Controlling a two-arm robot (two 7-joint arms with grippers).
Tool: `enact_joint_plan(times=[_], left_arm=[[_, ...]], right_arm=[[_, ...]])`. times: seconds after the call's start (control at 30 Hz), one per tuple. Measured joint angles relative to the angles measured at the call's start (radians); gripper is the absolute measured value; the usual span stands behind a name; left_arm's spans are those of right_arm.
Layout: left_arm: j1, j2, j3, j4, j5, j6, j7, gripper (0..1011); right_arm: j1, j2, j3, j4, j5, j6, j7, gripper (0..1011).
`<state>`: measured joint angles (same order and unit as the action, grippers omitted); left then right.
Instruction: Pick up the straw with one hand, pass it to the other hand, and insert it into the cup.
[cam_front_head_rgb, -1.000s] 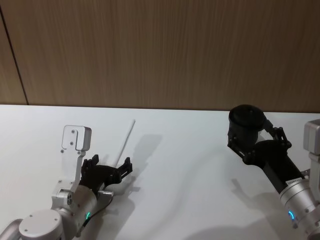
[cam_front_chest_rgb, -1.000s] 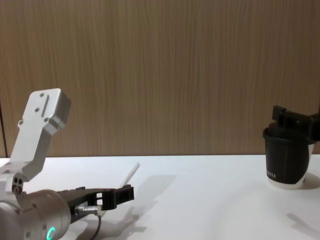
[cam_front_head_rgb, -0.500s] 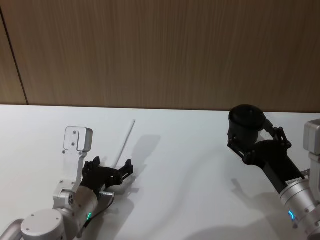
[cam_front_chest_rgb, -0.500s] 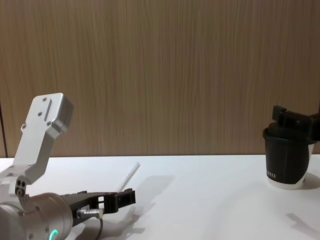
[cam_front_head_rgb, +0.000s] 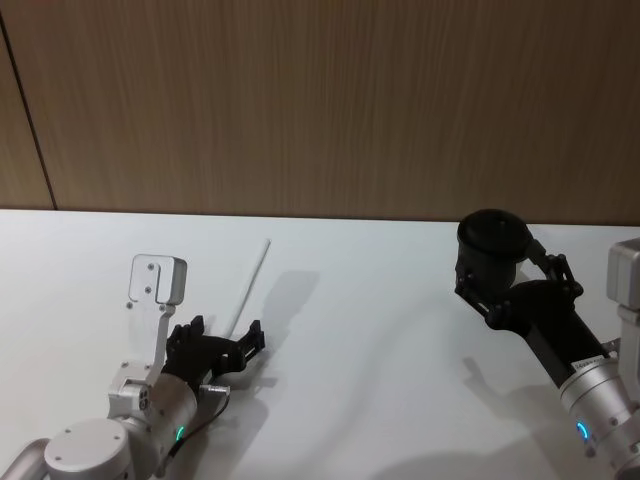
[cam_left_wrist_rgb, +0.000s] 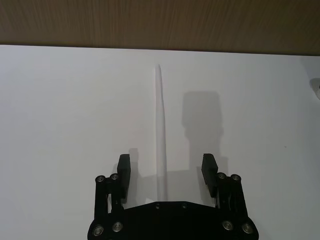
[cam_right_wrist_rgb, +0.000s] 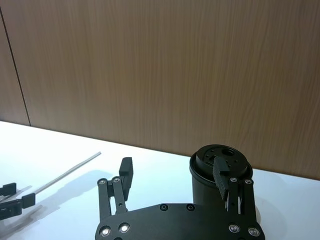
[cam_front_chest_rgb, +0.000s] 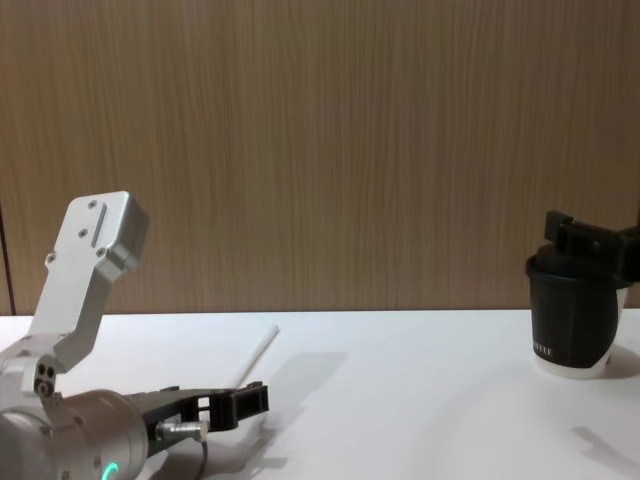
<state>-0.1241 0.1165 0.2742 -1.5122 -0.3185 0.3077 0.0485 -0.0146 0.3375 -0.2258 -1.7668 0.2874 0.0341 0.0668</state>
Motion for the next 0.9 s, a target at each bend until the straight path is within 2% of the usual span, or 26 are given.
enact_joint_plan(times=[0.07,0.17,0.2,0.37,0.5,0.53,0.57,0.6,0.63,0.9], left_arm=[[0.0,-0.001,0.0,0.001,0.0,0.0,0.0,888],[0.0,-0.002,-0.001,0.002,0.002,0.0,-0.001,786],[0.0,-0.002,-0.001,0.002,0.002,0.0,-0.001,786],[0.0,-0.003,-0.002,0.003,0.003,0.0,-0.001,590],[0.0,-0.004,-0.002,0.003,0.003,0.001,-0.002,472],[0.0,-0.004,-0.002,0.003,0.003,0.0,-0.002,472],[0.0,-0.004,-0.002,0.003,0.003,0.0,-0.002,402],[0.0,-0.004,-0.002,0.003,0.003,0.001,-0.002,402],[0.0,-0.004,-0.003,0.004,0.003,0.0,-0.002,338],[0.0,-0.005,-0.003,0.004,0.004,0.0,-0.002,104]], right_arm=[[0.0,0.0,0.0,0.0,0.0,0.0,0.0,1001],[0.0,0.0,0.0,0.0,0.0,0.0,0.0,1001],[0.0,0.0,0.0,0.0,0.0,0.0,0.0,1001],[0.0,0.0,0.0,0.0,0.0,0.0,0.0,1001],[0.0,0.0,0.0,0.0,0.0,0.0,0.0,1001],[0.0,0.0,0.0,0.0,0.0,0.0,0.0,1001],[0.0,0.0,0.0,0.0,0.0,0.0,0.0,1001],[0.0,0.0,0.0,0.0,0.0,0.0,0.0,1001],[0.0,0.0,0.0,0.0,0.0,0.0,0.0,1001],[0.0,0.0,0.0,0.0,0.0,0.0,0.0,1001]])
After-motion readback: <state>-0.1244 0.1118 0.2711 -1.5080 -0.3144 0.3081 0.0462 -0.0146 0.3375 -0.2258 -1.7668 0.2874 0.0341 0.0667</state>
